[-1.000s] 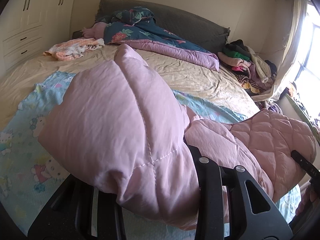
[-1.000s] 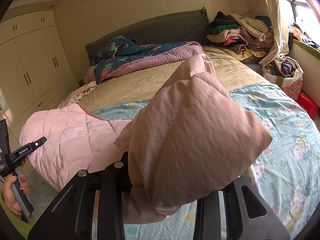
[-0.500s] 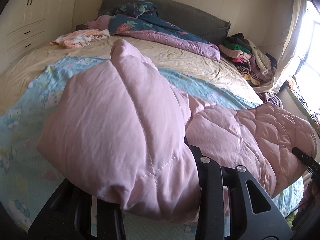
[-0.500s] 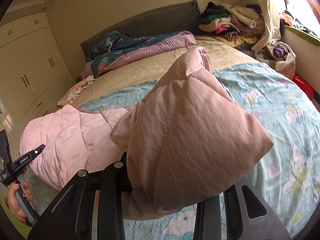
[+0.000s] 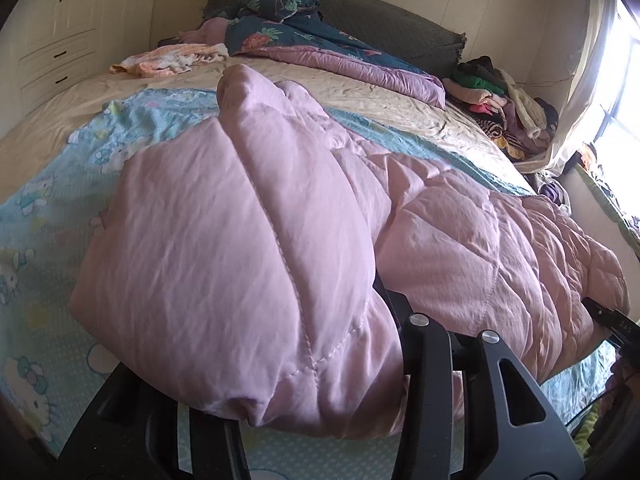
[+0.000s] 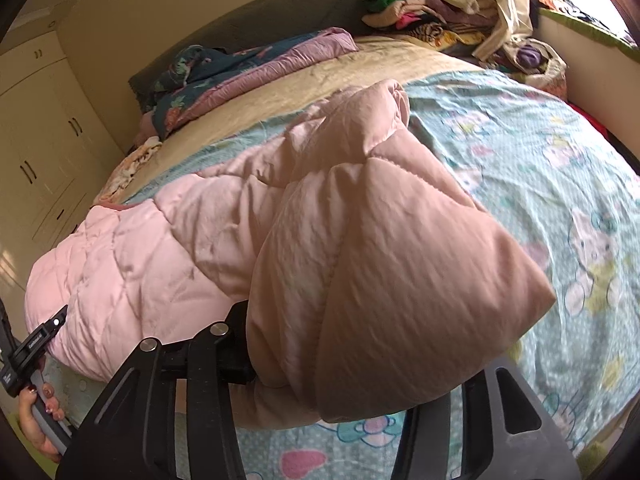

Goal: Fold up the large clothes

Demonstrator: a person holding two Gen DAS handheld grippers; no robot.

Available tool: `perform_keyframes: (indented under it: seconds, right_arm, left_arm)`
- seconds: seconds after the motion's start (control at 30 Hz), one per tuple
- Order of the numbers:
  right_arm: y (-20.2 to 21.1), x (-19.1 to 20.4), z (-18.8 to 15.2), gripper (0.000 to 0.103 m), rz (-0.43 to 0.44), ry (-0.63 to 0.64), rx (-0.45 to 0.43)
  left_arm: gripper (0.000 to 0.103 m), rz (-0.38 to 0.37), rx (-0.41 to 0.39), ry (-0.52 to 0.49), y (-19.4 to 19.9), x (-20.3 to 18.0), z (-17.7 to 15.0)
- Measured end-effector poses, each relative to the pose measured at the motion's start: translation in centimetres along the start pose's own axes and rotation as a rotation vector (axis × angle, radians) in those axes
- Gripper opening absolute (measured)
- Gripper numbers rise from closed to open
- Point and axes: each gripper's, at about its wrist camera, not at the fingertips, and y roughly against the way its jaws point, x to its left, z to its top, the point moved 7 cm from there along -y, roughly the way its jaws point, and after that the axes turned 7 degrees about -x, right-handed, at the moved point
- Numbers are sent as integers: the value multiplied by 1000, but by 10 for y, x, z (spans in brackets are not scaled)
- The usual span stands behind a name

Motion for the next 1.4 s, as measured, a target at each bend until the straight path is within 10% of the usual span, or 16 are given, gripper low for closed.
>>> perform_keyframes:
  seconds: [0.53, 0.8, 1.4]
  right_arm:
    - [40, -17, -21, 95, -61, -32, -46]
    - [88, -10, -15, 99, -54, -7, -136]
    - [186, 93, -6, 99, 54, 239, -345]
  left_arm:
    - [73, 32, 10, 13, 24, 16, -20]
    - [94, 45, 3, 9, 53, 17, -20]
    - [94, -23, -168, -80, 152, -24, 2]
